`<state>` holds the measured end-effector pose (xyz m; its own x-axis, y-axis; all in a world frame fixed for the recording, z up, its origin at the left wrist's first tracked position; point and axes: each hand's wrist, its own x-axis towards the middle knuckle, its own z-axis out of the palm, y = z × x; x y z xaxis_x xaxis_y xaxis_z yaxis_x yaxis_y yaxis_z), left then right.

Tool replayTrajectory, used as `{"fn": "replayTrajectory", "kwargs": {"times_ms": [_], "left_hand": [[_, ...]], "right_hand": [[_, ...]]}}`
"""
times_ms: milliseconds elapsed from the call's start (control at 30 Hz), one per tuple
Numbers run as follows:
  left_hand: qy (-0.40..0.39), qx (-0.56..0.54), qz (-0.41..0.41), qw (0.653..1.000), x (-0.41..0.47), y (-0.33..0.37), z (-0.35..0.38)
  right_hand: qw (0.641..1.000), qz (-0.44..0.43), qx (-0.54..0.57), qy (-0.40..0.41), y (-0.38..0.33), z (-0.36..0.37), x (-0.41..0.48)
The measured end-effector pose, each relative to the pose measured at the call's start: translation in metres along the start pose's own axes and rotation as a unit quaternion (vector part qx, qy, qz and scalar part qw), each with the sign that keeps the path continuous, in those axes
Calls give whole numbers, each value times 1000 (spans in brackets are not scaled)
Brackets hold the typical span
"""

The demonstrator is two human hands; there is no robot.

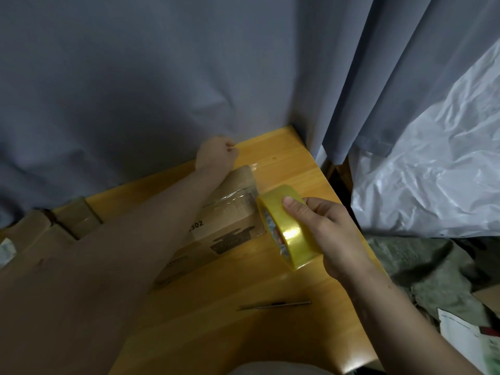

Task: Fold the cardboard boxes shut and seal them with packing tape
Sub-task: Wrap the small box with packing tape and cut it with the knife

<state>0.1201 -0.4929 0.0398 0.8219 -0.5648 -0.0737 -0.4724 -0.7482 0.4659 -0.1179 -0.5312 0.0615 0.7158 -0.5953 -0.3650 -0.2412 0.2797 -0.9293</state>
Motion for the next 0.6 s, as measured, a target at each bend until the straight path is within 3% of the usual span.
{"fn": "replayTrajectory", "kwargs": {"times_ms": [133,333,600], "left_hand": [[-45,48,75,995,-39,8,11],[-44,64,91,993,-49,1,16],[-68,50,71,994,-47,3,16]], "right_hand": [[1000,-2,-8,-11,3,0,-2],[999,-19,-29,-5,15,1,-12],[995,97,-37,2,59,6,-11]]}}
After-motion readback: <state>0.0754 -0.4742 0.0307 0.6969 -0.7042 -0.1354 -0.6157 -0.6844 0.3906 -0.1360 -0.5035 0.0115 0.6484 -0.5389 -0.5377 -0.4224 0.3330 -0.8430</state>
